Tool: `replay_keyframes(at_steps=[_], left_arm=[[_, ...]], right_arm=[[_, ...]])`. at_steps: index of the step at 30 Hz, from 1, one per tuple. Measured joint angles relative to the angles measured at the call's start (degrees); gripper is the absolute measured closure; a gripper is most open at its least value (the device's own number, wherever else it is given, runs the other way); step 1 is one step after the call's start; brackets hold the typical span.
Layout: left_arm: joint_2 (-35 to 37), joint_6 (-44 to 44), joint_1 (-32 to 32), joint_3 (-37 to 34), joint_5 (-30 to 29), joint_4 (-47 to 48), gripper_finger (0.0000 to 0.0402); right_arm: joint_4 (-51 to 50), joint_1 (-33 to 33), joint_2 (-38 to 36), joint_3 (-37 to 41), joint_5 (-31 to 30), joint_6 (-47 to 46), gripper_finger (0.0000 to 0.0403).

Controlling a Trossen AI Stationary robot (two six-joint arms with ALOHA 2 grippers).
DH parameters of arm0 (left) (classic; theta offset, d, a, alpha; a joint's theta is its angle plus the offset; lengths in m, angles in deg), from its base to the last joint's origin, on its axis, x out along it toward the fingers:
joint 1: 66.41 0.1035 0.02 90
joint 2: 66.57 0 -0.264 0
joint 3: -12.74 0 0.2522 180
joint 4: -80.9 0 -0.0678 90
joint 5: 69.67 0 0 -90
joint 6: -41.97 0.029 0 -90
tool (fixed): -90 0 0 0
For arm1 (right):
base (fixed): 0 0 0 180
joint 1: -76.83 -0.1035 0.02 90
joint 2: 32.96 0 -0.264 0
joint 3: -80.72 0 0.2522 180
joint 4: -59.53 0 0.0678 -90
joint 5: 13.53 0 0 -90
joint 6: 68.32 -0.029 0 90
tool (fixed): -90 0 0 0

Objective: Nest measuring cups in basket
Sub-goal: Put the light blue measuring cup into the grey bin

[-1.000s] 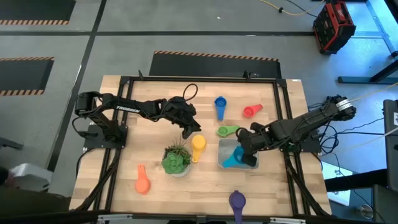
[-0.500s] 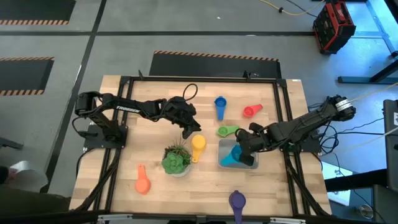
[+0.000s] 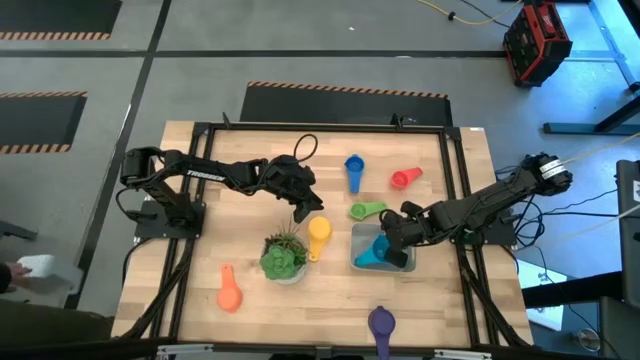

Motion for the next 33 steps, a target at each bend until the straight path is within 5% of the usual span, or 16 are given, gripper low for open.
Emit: replay_keyframes(at_steps=[27,33], left_arm=[[0.0,-0.04,0.02,0.0,-0.09,-0.02,0.0291],[0.0,-0.04,0.02,0.0,-0.11,-0.02,0.0291]], right_arm=[[-0.1,-0.02,-0.02,0.0,2.84,0.49,0.0372],[-0.3,0.0,-0.02,0.0,3.8,0.05,0.0335]])
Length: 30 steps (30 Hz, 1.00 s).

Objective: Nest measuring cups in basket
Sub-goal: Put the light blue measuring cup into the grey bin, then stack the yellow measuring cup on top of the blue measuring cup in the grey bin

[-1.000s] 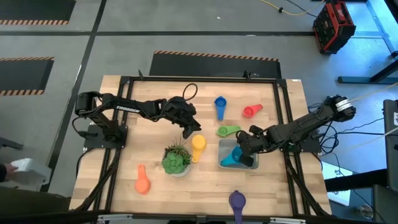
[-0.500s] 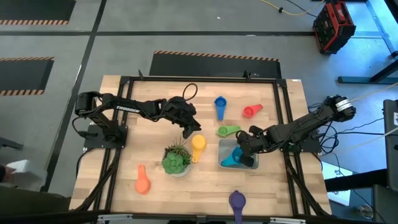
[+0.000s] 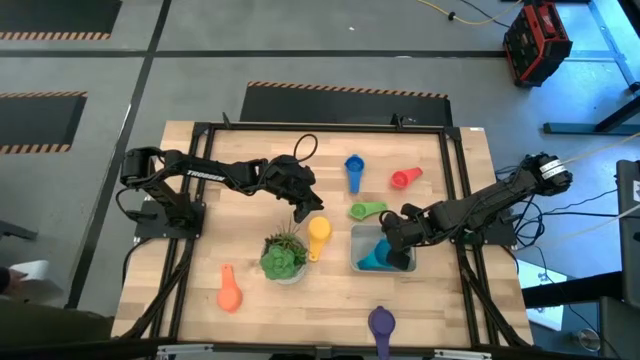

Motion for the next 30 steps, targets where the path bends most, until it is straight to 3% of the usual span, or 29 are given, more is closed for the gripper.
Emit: replay_keyframes(at_steps=[6,18,30], left_arm=[[0.0,0.0,0.0,0.0,0.0,0.0,0.0291],[0.0,-0.03,0.0,0.0,0.0,0.0,0.0291],[0.0,-0.02,0.0,0.0,0.0,0.0,0.0291]], right_arm=[[-0.03,0.0,-0.02,0.0,0.01,0.06,0.0281],[-0.03,0.0,-0.02,0.0,0.04,0.04,0.0211],[-0.05,0.0,-0.02,0.0,0.5,0.0,0.0196]])
